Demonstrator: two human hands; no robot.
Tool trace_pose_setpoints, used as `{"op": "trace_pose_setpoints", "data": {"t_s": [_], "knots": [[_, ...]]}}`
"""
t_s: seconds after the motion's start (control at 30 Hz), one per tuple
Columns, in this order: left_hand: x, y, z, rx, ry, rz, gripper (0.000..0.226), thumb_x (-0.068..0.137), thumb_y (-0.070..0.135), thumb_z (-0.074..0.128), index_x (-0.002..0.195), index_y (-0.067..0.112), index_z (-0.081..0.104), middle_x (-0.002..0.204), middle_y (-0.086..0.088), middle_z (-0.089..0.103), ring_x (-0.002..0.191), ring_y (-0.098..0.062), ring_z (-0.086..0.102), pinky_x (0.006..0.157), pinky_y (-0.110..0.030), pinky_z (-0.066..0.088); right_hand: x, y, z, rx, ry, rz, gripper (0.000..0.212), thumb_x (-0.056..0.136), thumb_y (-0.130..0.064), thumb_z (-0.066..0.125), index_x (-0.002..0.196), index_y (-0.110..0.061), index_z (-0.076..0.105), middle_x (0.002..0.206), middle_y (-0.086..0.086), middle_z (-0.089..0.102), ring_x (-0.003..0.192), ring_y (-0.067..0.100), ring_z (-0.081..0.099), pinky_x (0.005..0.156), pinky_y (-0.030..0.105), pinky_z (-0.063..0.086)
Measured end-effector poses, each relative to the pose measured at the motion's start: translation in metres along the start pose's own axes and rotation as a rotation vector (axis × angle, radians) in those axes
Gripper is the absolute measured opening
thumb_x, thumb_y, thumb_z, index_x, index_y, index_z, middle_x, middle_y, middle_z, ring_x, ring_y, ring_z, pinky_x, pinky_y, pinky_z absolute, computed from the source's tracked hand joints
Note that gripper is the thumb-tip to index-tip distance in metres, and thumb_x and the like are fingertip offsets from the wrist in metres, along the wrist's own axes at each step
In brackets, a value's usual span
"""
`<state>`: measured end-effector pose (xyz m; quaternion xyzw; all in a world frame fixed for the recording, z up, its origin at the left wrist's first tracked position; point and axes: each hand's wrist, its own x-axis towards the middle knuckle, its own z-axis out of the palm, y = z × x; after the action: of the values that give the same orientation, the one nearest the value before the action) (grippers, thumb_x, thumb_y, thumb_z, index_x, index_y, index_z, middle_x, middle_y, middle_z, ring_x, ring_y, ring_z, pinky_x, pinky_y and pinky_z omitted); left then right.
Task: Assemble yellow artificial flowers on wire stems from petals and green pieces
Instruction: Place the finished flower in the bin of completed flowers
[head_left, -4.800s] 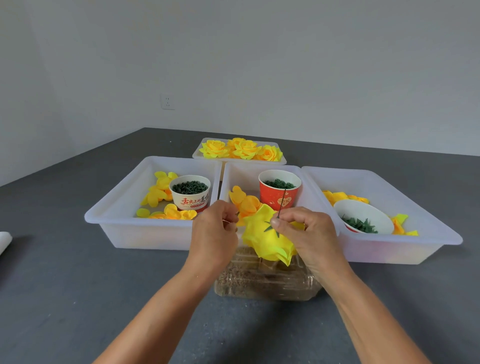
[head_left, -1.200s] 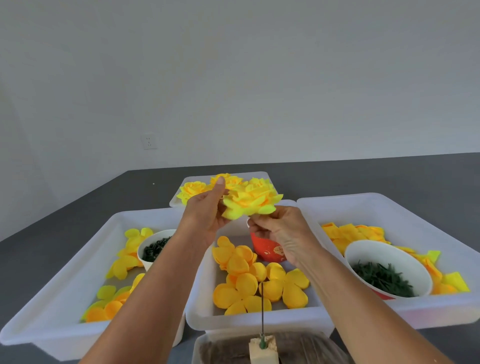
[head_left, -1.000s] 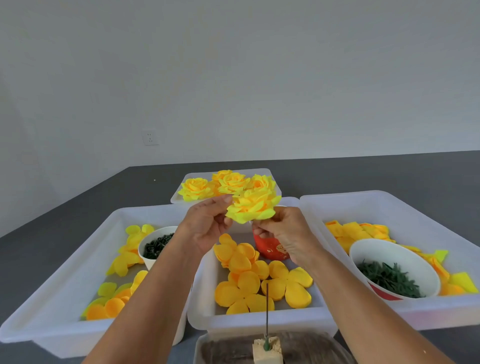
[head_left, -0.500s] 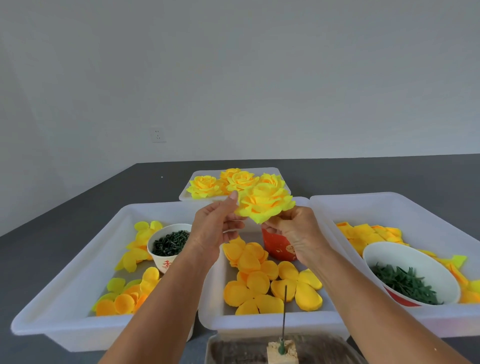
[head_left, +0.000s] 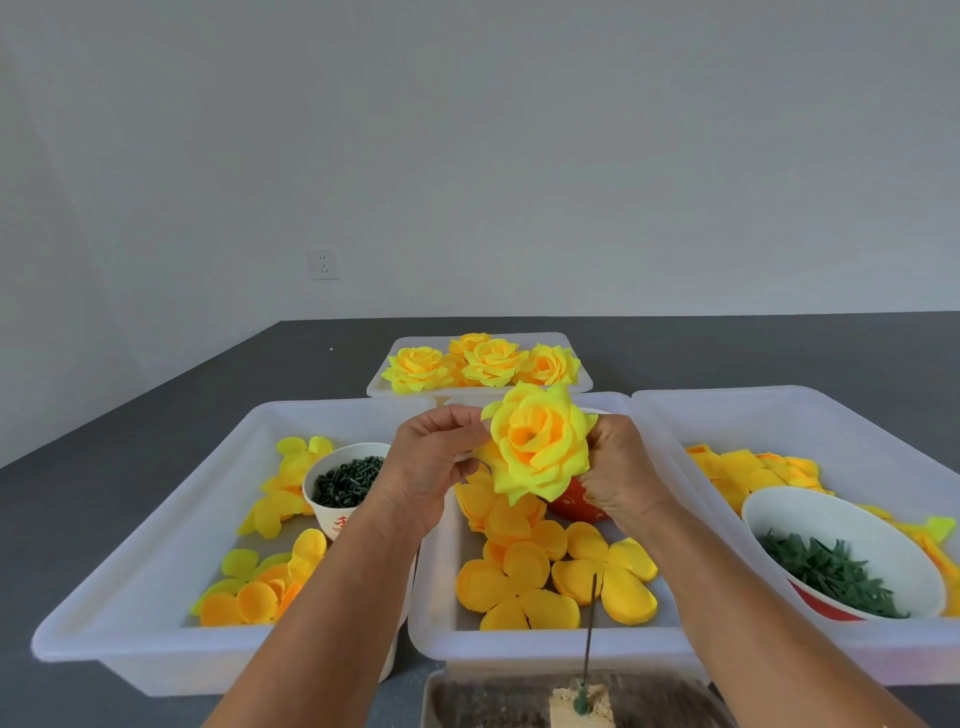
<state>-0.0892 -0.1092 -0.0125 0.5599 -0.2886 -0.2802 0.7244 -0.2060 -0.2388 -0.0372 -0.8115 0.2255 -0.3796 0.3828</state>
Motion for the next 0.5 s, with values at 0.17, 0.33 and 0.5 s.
{"op": "trace_pose_setpoints", "data": {"t_s": [0.17, 0.33, 0.5], "knots": [[0.0, -0.002, 0.0021, 0.224, 0.15, 0.276, 0.022, 0.075, -0.009, 0.068, 0.064, 0.009, 0.064, 0.068, -0.005, 0.062, 0.064, -0.013, 0.056, 0.059, -0.019, 0.05, -0.0001, -0.0005, 0.0008, -0.01, -0.021, 0.029, 0.005, 0.082, -0.006, 0.07, 0.084, -0.004, 0.073, 0.085, 0.008, 0.07, 0.086, 0.027, 0.065, 0.083, 0.04, 0.053], [-0.0028, -0.0029, 0.0062, 0.272, 0.03, 0.291, 0.016, 0.088, -0.002, 0.057, 0.076, 0.006, 0.052, 0.054, -0.006, 0.057, 0.042, -0.014, 0.053, 0.042, -0.024, 0.044, -0.0013, -0.0053, 0.0004, 0.196, -0.045, 0.112, 0.01, 0.075, 0.0, 0.073, 0.082, -0.007, 0.072, 0.079, 0.001, 0.072, 0.076, 0.01, 0.065, 0.073, 0.023, 0.055], [-0.0065, 0.0028, 0.0077, 0.05, -0.004, 0.229, 0.014, 0.096, 0.017, 0.049, 0.088, 0.008, 0.057, 0.059, -0.003, 0.062, 0.043, -0.017, 0.052, 0.045, -0.025, 0.043, -0.0038, -0.0092, -0.0008, 0.522, -0.136, 0.237, 0.012, 0.079, 0.0, 0.069, 0.076, -0.011, 0.071, 0.067, 0.002, 0.072, 0.064, 0.012, 0.069, 0.057, 0.018, 0.053]]}}
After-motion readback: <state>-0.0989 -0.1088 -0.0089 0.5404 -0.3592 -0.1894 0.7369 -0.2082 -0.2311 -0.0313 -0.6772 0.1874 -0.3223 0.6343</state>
